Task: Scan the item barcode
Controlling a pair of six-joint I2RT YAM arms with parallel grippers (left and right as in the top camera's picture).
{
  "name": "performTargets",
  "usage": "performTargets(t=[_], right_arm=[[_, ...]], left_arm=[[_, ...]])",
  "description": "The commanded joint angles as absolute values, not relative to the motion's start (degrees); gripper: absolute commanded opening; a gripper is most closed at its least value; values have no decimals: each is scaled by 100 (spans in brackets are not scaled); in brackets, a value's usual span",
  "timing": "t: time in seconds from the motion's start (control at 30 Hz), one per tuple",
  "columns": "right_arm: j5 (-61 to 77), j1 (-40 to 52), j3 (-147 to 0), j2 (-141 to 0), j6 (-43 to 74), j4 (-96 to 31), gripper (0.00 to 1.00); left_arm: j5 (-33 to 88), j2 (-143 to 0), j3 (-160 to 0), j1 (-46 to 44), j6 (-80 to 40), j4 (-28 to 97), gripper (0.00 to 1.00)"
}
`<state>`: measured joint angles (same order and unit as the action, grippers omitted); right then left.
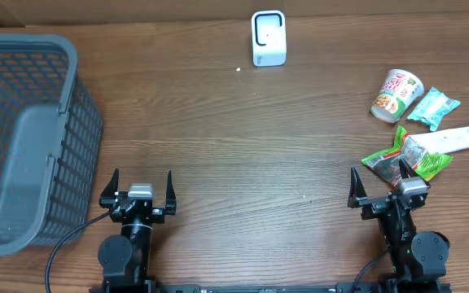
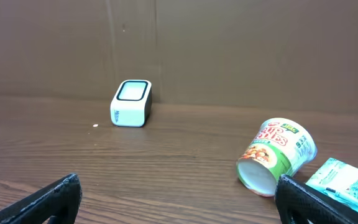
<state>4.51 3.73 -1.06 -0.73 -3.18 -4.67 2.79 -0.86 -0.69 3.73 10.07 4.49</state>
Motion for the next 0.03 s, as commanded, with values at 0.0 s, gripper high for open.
performTargets(t=[0.0], right_arm=[[478,336,-47,-16,-305,-438,100]], left_arm=[[237,-27,-30,333,1026,438,100]])
